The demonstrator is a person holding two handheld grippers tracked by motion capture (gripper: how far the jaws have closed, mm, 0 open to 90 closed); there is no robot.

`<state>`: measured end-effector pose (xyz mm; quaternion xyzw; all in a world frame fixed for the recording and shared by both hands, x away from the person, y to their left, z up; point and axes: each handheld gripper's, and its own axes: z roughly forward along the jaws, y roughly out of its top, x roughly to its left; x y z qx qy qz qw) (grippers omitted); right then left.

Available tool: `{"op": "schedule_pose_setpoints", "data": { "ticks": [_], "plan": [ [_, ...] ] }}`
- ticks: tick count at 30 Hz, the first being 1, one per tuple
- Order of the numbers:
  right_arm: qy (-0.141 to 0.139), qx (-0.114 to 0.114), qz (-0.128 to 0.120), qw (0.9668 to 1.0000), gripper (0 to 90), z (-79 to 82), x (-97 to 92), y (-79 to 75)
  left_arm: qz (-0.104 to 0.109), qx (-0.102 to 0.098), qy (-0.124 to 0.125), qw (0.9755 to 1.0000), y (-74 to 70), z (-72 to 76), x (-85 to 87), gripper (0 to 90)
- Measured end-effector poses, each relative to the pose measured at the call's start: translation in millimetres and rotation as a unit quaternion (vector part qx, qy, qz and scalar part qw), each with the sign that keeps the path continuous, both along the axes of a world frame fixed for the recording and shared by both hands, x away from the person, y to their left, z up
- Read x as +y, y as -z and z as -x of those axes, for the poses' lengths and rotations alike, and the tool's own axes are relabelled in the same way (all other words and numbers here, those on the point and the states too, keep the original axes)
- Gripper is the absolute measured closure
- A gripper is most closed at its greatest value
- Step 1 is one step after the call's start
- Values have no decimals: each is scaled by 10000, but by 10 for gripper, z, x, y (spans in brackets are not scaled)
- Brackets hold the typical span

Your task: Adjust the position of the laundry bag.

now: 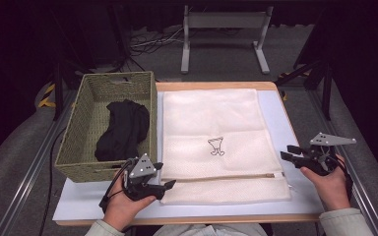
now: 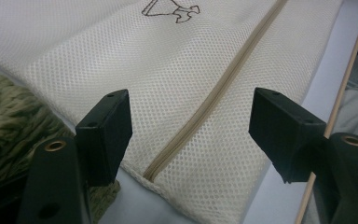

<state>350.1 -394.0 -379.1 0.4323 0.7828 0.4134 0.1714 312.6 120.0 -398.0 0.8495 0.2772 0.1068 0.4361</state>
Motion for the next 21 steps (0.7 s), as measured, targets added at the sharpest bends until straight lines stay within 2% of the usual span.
{"op": "schedule_pose_setpoints", "data": {
  "ticks": [2, 7, 9, 13, 17, 21],
  "plan": [
    [66, 189, -63, 9998, 563, 5, 3, -21, -8, -20, 9, 10000, -5, -1, -12, 280],
    [161, 418, 36, 9990, 561, 22, 0, -19, -42, -131, -75, 9999, -2, 11, -73, 226],
    [199, 540, -8, 9983, 563, 23, -19, -2, -85, -150, -163, 9997, 6, 17, -105, 213],
    [246, 694, -100, 9972, 580, 21, -46, 22, -93, -201, -161, 9996, 3, 8, -136, 213],
    [278, 936, 20, 9952, 569, 0, -36, 73, -126, -229, -110, 9996, 3, 1, -162, 211],
    [282, 1020, 89, 9943, 568, -16, -22, 110, -202, -259, -64, 9994, 15, 8, -184, 209]
  ]
}}
